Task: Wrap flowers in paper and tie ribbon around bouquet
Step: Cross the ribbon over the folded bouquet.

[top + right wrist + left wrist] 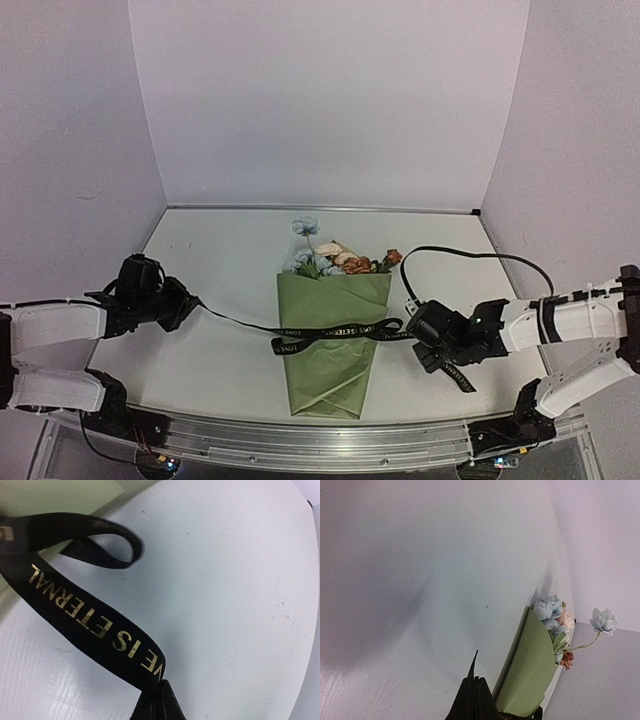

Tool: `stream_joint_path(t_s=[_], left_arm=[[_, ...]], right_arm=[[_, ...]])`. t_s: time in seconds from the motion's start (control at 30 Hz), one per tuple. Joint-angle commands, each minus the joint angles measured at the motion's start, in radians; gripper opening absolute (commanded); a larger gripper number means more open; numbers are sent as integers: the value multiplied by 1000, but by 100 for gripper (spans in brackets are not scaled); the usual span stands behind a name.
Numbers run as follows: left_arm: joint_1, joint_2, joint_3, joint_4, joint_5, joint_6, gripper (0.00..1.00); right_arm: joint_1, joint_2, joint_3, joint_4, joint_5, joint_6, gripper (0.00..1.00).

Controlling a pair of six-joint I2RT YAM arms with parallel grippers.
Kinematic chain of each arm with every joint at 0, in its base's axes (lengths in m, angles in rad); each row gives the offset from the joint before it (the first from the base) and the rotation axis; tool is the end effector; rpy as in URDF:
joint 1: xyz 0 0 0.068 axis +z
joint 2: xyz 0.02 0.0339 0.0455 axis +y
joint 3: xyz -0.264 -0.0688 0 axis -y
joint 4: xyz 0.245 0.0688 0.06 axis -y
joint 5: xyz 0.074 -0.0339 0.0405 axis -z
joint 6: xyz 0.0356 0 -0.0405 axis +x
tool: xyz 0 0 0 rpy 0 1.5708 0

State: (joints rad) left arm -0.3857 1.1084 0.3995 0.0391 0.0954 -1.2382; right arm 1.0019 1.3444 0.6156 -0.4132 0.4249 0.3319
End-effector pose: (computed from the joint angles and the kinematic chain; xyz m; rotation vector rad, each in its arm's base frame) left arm 0.1961 -0.0833 0.1679 -0.9519 2.2317 -0.9310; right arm 0.1350 0.1839 0.1556 -0.7244 2.4448 -0.0886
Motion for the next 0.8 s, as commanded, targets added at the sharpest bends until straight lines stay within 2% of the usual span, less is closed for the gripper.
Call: stream_joint_path(t_s=[0.0,0.1,0.37,0.5,0.63,0.67,0.77], left_arm=[[100,-85,-44,-105,13,84,0],[169,-90,-36,-125,44,138,0],[369,66,6,-73,177,236,0],[420,145,27,-65,205,258,0],[425,171,19,-55,268,242,0],[424,159,11,-62,268,233,2],[425,103,0,-119,241,217,18]], right_arm=[[-1,-64,49,-215,140,96,0],[-1,-77,55,-280,195,153,0],[-4,-39,92,-376,234,266,0],[-8,2,143,-428,251,292,0],[-9,39,183,-428,159,251,0],[-9,50,194,-427,146,239,0],[-8,63,203,-423,118,218,0]])
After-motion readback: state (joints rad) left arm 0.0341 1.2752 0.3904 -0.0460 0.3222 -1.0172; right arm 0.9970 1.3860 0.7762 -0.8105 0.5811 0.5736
